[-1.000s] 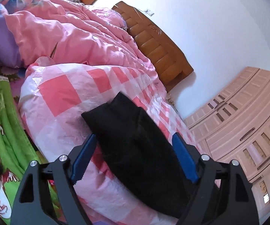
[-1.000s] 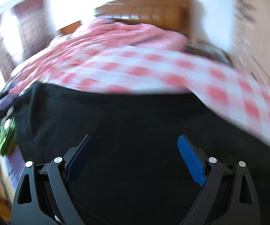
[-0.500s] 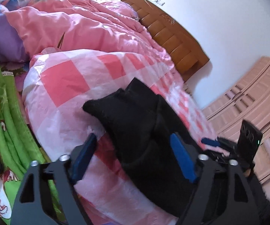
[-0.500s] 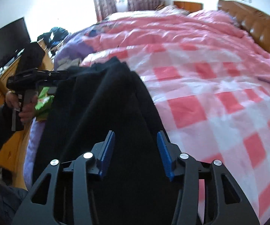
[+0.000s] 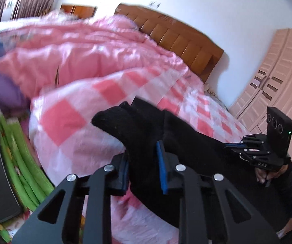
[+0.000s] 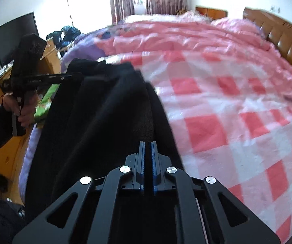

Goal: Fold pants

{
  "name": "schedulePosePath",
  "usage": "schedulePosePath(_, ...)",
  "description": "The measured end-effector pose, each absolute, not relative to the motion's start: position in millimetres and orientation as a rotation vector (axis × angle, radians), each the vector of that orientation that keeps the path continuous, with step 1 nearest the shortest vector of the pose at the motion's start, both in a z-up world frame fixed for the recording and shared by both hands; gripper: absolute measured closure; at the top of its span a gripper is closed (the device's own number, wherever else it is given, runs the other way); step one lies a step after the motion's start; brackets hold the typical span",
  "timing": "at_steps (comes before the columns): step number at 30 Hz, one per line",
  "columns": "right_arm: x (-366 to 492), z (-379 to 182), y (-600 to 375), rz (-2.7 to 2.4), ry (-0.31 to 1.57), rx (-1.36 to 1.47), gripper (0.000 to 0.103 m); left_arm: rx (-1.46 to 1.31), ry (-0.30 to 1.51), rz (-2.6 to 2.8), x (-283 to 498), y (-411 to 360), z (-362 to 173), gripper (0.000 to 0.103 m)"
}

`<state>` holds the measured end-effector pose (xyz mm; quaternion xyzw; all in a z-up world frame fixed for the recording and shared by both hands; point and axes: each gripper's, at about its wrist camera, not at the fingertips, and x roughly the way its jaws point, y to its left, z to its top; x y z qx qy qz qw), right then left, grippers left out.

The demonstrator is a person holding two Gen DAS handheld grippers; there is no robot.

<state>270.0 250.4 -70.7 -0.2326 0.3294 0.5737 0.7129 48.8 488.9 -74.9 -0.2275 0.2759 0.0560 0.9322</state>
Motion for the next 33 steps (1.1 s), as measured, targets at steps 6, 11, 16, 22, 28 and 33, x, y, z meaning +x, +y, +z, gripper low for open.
schedulePosePath(6, 280, -44, 235, 1.204, 0.665, -0.47, 0.095, -0.365, 0.501, 0.113, 59, 478, -54, 0.081)
schedulePosePath(11, 291, -81, 255, 1.165, 0.757, -0.52, 0.095, -0.429, 0.626, 0.182, 71, 492, -99, 0.078)
schedulePosePath(16, 297, -83, 255, 1.113, 0.803, -0.484, 0.089, -0.52, 0.611, 0.287, 53, 511, -97, 0.025)
schedulePosePath(22, 287, -37, 178, 0.935, 0.75, -0.365, 0.016, -0.33, 0.528, 0.357, 30, 464, -34, 0.008)
schedulePosePath(28, 245, -52, 90, 0.906, 0.872, -0.29, 0.014, -0.091, 0.767, 0.046, 100, 360, -45, 0.006)
schedulePosePath(33, 247, -91, 62, 0.824, 0.987, -0.345, 0.022, -0.085, 0.989, 0.051, 158, 348, -94, 0.006)
